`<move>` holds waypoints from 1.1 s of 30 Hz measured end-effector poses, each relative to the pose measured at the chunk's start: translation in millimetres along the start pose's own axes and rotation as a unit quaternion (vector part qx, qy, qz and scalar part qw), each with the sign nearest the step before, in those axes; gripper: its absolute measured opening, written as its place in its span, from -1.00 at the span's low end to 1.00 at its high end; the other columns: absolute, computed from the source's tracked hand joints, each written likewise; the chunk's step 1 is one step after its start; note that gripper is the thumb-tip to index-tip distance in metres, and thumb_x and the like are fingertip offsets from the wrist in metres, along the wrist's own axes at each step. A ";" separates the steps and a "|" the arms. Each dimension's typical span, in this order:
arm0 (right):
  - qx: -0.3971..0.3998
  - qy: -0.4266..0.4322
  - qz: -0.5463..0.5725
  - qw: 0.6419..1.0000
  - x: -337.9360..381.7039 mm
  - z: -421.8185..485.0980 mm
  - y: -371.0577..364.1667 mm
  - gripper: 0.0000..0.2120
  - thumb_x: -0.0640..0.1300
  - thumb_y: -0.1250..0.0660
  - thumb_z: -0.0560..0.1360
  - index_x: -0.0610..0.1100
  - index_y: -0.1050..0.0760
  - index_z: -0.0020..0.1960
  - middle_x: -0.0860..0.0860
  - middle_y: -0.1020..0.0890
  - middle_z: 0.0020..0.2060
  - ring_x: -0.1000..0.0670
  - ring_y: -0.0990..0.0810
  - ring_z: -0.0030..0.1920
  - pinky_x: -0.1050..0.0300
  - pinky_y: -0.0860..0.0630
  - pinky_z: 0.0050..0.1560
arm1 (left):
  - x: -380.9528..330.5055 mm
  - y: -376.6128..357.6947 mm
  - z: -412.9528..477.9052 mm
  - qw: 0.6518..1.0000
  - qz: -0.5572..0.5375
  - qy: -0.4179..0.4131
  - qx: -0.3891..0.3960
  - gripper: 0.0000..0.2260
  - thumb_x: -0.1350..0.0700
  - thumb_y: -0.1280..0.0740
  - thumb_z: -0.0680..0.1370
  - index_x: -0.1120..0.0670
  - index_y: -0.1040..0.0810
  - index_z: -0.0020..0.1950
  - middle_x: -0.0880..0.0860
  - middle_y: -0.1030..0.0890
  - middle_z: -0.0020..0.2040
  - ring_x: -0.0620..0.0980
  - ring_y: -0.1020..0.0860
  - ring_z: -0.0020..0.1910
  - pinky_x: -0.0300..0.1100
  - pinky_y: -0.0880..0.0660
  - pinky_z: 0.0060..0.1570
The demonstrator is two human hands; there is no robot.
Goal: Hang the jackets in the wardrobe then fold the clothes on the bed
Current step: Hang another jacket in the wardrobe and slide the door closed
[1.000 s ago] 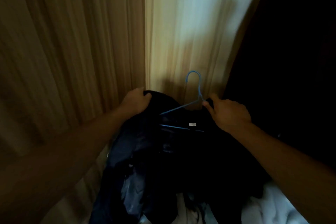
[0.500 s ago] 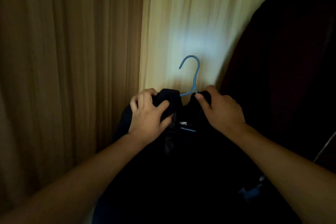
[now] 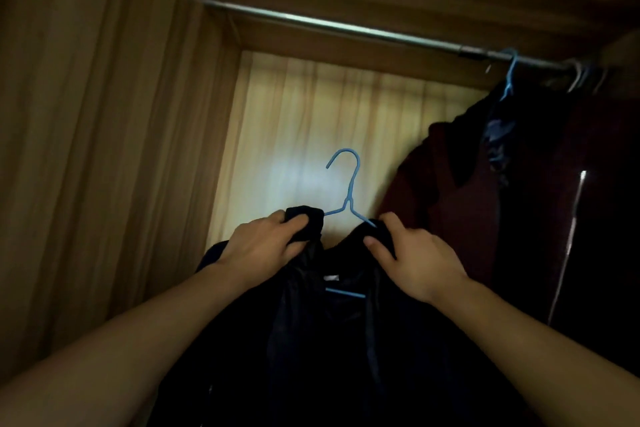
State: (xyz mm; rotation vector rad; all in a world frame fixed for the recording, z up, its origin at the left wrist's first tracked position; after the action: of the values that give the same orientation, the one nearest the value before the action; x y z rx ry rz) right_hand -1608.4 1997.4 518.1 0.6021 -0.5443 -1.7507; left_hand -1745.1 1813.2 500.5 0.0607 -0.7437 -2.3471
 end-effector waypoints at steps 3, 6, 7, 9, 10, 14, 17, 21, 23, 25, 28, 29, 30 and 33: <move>-0.059 -0.019 -0.037 0.997 -7.4 16.8 34.7 -0.63 0.35 0.05 0.60 0.09 -0.24 0.15 -0.11 -0.66 -0.14 -0.26 -0.64 -0.08 -0.03 -0.42 -0.23 | -2.9 17.2 34.5 0.999 -0.012 -0.018 -0.028 -0.69 -0.14 -0.15 0.64 -0.07 -0.34 0.34 0.03 -0.49 0.05 0.15 -0.56 -0.06 -0.08 -0.39 -0.26; -0.136 -0.024 -0.095 0.986 -9.1 45.4 81.2 -0.65 0.33 0.06 0.61 0.08 -0.26 0.09 -0.11 -0.65 -0.18 -0.26 -0.65 -0.13 -0.03 -0.38 -0.28 | -8.4 41.8 75.2 0.996 -0.025 -0.023 -0.082 -0.73 -0.11 -0.17 0.64 -0.02 -0.36 0.28 0.05 -0.49 0.06 0.18 -0.55 -0.04 -0.03 -0.42 -0.22; -0.152 -0.027 -0.117 0.981 -10.6 56.0 97.0 -0.65 0.32 0.06 0.61 0.06 -0.26 0.07 -0.11 -0.65 -0.18 -0.26 -0.66 -0.13 -0.02 -0.37 -0.29 | -10.2 49.3 89.3 0.995 -0.028 -0.023 -0.093 -0.73 -0.11 -0.17 0.64 0.00 -0.37 0.26 0.06 -0.49 0.04 0.19 -0.54 -0.05 -0.02 -0.42 -0.20; -0.167 -0.036 -0.163 0.972 -15.9 74.3 126.0 -0.67 0.28 0.04 0.63 0.04 -0.28 0.04 -0.11 -0.65 -0.16 -0.25 -0.64 -0.14 -0.01 -0.34 -0.30 | -14.9 59.4 116.5 0.994 -0.041 -0.022 -0.097 -0.74 -0.13 -0.14 0.66 0.00 -0.34 0.24 0.06 -0.47 0.02 0.17 -0.53 -0.05 -0.03 -0.42 -0.19; -0.167 -0.041 -0.183 0.968 -19.0 81.8 137.9 -0.68 0.26 0.04 0.64 0.04 -0.28 0.02 -0.11 -0.65 -0.15 -0.24 -0.64 -0.14 -0.01 -0.33 -0.31 | -17.8 61.8 129.6 0.994 -0.047 -0.022 -0.092 -0.74 -0.14 -0.12 0.66 0.00 -0.32 0.22 0.05 -0.47 0.02 0.16 -0.52 -0.04 -0.03 -0.43 -0.18; -0.145 -0.078 -0.234 0.958 -41.8 101.7 172.0 -0.72 0.19 0.02 0.66 0.01 -0.27 -0.01 -0.11 -0.65 -0.10 -0.23 -0.62 -0.12 0.02 -0.28 -0.32 | -39.2 62.4 178.6 0.994 -0.071 -0.039 -0.068 -0.72 -0.18 -0.09 0.66 -0.04 -0.30 0.26 0.07 -0.48 0.09 0.16 -0.53 0.04 -0.01 -0.46 -0.11; -0.138 -0.102 -0.271 0.947 -63.0 106.9 191.8 -0.70 0.17 0.02 0.67 -0.02 -0.31 0.03 -0.10 -0.65 -0.06 -0.22 -0.60 -0.12 0.03 -0.27 -0.33 | -62.6 57.2 211.5 0.993 -0.091 -0.054 -0.057 -0.70 -0.21 -0.08 0.66 -0.09 -0.27 0.31 0.08 -0.49 0.12 0.17 -0.52 0.07 0.03 -0.49 -0.05; -0.143 -0.124 -0.311 0.931 -89.5 112.7 219.0 -0.66 0.12 -0.01 0.67 -0.04 -0.40 0.26 -0.10 -0.66 0.05 -0.23 -0.63 0.02 -0.04 -0.40 -0.20 | -93.9 49.3 253.8 0.990 -0.102 -0.072 -0.063 -0.69 -0.22 -0.05 0.66 -0.11 -0.24 0.33 0.08 -0.49 0.13 0.17 -0.51 0.06 -0.01 -0.41 -0.13; -0.145 -0.129 -0.332 0.923 -101.1 119.8 230.6 -0.69 0.06 -0.04 0.67 -0.05 -0.40 0.29 -0.10 -0.65 0.09 -0.24 -0.62 0.05 -0.05 -0.41 -0.17 | -105.9 47.0 274.2 0.988 -0.112 -0.077 -0.069 -0.70 -0.21 -0.06 0.67 -0.10 -0.23 0.33 0.09 -0.50 0.13 0.16 -0.51 0.04 -0.02 -0.40 -0.16; -0.143 -0.134 -0.342 0.919 -110.7 129.9 238.4 -0.75 -0.01 -0.06 0.67 -0.07 -0.40 0.25 -0.10 -0.64 0.09 -0.23 -0.62 0.03 -0.04 -0.43 -0.18 | -113.6 45.2 294.4 0.988 -0.117 -0.076 -0.069 -0.70 -0.19 -0.06 0.67 -0.10 -0.23 0.34 0.09 -0.51 0.15 0.17 -0.51 0.04 0.00 -0.43 -0.14; -0.132 -0.142 -0.356 0.914 -123.2 150.0 244.2 -0.77 -0.05 -0.08 0.67 -0.08 -0.40 0.24 -0.10 -0.62 0.09 -0.21 -0.61 0.02 -0.05 -0.49 -0.15 | -117.4 42.3 319.8 0.987 -0.132 -0.060 -0.066 -0.69 -0.18 -0.07 0.67 -0.11 -0.24 0.37 0.09 -0.52 0.18 0.18 -0.52 0.08 0.04 -0.49 -0.07; -0.128 -0.148 -0.359 0.912 -127.4 156.8 245.4 -0.77 -0.07 -0.08 0.66 -0.08 -0.41 0.25 -0.09 -0.61 0.10 -0.20 -0.60 0.02 -0.06 -0.51 -0.12 | -118.3 40.8 327.1 0.987 -0.135 -0.056 -0.064 -0.68 -0.18 -0.07 0.67 -0.11 -0.24 0.38 0.10 -0.51 0.19 0.19 -0.52 0.09 0.05 -0.49 -0.06; -0.123 -0.154 -0.363 0.911 -131.3 163.4 245.5 -0.75 -0.08 -0.09 0.66 -0.08 -0.41 0.27 -0.09 -0.61 0.10 -0.20 -0.60 0.02 -0.07 -0.53 -0.10 | -118.6 38.4 333.5 0.987 -0.137 -0.051 -0.060 -0.68 -0.17 -0.07 0.67 -0.10 -0.24 0.40 0.11 -0.51 0.20 0.19 -0.51 0.11 0.05 -0.49 -0.04; -0.109 -0.163 -0.367 0.909 -139.4 180.8 237.3 -0.72 -0.09 -0.11 0.65 -0.10 -0.41 0.32 -0.10 -0.60 0.15 -0.19 -0.60 0.07 -0.06 -0.50 -0.09 | -117.4 28.0 348.1 0.988 -0.148 -0.028 -0.042 -0.65 -0.16 -0.08 0.68 -0.10 -0.23 0.43 0.13 -0.49 0.23 0.20 -0.50 0.16 0.05 -0.47 0.00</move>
State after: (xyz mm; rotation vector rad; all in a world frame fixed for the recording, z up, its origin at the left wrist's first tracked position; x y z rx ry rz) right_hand -1521.4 2084.3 823.5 0.3683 -0.3524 -2.6185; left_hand -1718.0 2040.5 789.2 0.0735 -0.7011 -2.6703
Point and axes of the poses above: each hand's wrist, its own z-axis towards the middle knuckle, its own y-axis out of the back of the hand, x = y × z, the point moved 7 cm from there along z, towards the middle knuckle
